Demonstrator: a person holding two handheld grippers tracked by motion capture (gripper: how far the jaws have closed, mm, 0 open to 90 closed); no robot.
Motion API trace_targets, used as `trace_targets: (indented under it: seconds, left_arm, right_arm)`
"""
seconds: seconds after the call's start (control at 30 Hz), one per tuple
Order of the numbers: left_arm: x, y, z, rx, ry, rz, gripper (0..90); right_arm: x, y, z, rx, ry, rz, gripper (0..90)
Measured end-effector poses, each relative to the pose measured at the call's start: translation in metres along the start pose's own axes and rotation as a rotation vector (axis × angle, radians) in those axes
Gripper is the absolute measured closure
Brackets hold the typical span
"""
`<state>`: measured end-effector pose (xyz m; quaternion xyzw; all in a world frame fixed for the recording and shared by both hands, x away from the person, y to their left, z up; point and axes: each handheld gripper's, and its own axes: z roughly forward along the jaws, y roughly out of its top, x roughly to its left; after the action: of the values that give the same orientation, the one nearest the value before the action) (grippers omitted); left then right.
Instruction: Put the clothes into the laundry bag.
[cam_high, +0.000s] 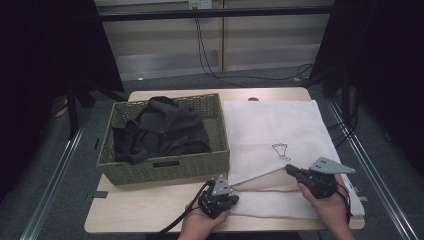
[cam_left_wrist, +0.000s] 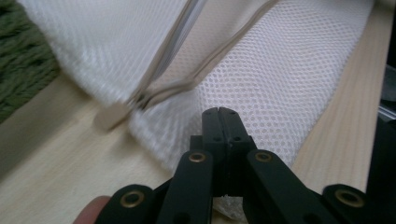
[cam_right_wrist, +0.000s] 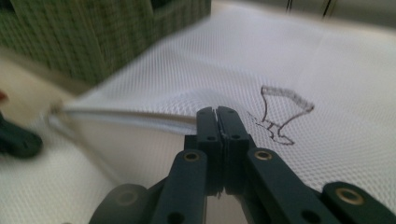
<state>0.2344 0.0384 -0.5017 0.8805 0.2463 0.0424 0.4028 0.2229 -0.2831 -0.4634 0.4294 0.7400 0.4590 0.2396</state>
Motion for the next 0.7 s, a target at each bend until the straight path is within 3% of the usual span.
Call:
trace_targets:
  seconds: [0.03,0.13,0.17,0.23,0.33,0.37,0.4,0.43,0.5,0.57,0.6,0.63,0.7]
  left_arm:
    - [0.001,-0.001,-0.001,-0.002,0.016,0.003,90.0]
    - [0.006,-0.002,-0.003,0.000,0.023,-0.003,90.0]
    - [0.010,-0.003,-0.004,-0.013,0.008,-0.047,90.0]
    - [0.011,-0.003,-0.004,-0.007,0.008,-0.039,90.0]
    - [0.009,-0.003,-0.004,-0.013,0.015,-0.042,90.0]
    - [0.009,-0.003,-0.004,-0.013,0.015,-0.041,90.0]
    - [0.010,-0.004,-0.003,-0.019,0.013,-0.046,90.0]
    - [0.011,-0.004,-0.004,-0.013,0.010,-0.044,90.0]
    - [0.010,-0.004,-0.004,-0.014,0.009,-0.045,90.0]
    - [0.011,-0.004,-0.004,-0.014,0.010,-0.045,90.0]
    - [0.011,-0.004,-0.004,-0.014,0.010,-0.045,90.0]
    - [0.011,-0.004,-0.004,-0.015,0.009,-0.047,90.0]
    - [0.011,-0.004,-0.004,-0.013,0.006,-0.049,90.0]
  right_arm:
    - [-0.001,0.004,-0.004,-0.047,-0.006,-0.003,88.7]
    - [0.000,0.003,-0.002,-0.027,0.000,0.007,87.0]
    - [0.002,-0.010,0.008,0.040,-0.013,-0.020,85.1]
    - [0.002,-0.021,0.017,0.107,-0.010,-0.032,79.5]
    - [0.002,-0.026,0.019,0.127,-0.017,-0.022,74.6]
    - [0.003,-0.026,0.017,0.124,-0.022,-0.020,68.0]
    - [0.003,-0.026,0.017,0.124,-0.022,-0.020,68.0]
    - [0.003,-0.027,0.014,0.124,-0.033,-0.032,57.5]
    - [0.004,-0.030,0.012,0.132,-0.024,-0.035,48.3]
    - [0.006,-0.032,0.014,0.164,-0.036,-0.034,37.2]
    - [0.006,-0.032,0.014,0.164,-0.036,-0.034,37.2]
    - [0.007,-0.032,0.019,0.204,-0.053,-0.022,29.4]
    - [0.008,-0.030,0.025,0.244,-0.090,-0.021,26.2]
